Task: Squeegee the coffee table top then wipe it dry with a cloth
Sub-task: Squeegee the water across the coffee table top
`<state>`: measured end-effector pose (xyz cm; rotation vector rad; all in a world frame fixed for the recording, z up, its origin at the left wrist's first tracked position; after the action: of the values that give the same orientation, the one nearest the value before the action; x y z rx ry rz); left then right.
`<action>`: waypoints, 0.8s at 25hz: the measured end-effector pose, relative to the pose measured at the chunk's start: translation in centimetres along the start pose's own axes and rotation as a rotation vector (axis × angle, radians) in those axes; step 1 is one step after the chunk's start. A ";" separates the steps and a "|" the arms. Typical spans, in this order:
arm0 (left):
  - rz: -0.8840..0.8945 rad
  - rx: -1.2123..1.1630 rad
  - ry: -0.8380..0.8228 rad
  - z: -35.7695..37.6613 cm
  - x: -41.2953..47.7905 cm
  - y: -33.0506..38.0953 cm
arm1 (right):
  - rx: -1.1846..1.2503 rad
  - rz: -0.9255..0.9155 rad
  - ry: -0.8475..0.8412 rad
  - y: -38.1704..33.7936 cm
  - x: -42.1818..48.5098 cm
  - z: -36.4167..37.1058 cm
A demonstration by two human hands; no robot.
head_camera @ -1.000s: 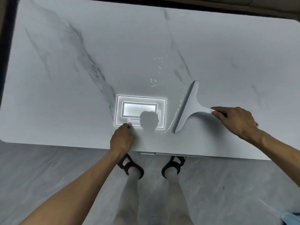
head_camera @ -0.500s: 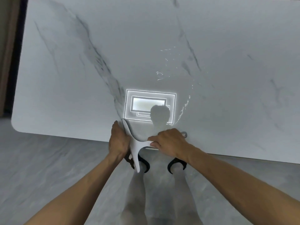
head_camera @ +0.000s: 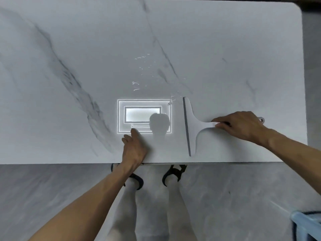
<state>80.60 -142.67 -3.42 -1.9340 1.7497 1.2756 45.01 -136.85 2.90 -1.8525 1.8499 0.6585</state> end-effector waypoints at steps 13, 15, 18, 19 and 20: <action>-0.179 -0.035 0.017 0.5 1.7 0.9 | -0.009 -0.498 -0.080 -9.8 2.3 3.2; -0.199 -0.025 0.016 0.7 2.0 1.0 | -0.029 -0.474 -0.055 -7.0 2.7 2.9; -0.213 0.001 0.007 0.8 2.1 1.2 | -0.056 -0.354 -0.064 -0.8 3.1 1.5; -0.212 0.011 0.006 0.9 2.1 1.3 | -0.065 -0.297 -0.058 1.4 3.2 0.7; -0.211 0.017 0.009 0.8 2.0 1.3 | -0.075 -0.234 -0.052 3.7 3.3 -0.2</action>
<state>78.90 -143.78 -4.86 -2.0534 1.5069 1.1762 41.31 -139.61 1.13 -2.0403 1.5635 0.6930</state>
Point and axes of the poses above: each hand's wrist, its own x-axis towards the middle knuckle, its own z-axis out of the palm, y = z × x, the point moved 4 cm from there along x, towards the middle knuckle, and after that the axes turned 7 degrees about -x, right-handed, at the moved point
